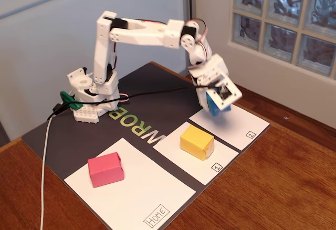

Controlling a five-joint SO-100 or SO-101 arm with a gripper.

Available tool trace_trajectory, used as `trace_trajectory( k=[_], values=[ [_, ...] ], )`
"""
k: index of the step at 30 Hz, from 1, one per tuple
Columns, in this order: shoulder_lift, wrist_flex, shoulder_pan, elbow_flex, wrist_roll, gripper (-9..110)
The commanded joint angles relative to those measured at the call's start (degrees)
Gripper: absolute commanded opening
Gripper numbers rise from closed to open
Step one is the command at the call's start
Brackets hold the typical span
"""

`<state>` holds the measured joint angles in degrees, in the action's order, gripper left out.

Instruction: Move box blue to home

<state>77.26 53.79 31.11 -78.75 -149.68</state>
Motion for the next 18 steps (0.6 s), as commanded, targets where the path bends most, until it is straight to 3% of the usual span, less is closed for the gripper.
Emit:
trace_trajectory(
  k=[1, 18],
  values=[
    [5.9, 1.1, -0.7, 0.4, -0.4, -1],
    [21.0, 5.8, -8.4, -9.2, 36.5, -1]
  ],
)
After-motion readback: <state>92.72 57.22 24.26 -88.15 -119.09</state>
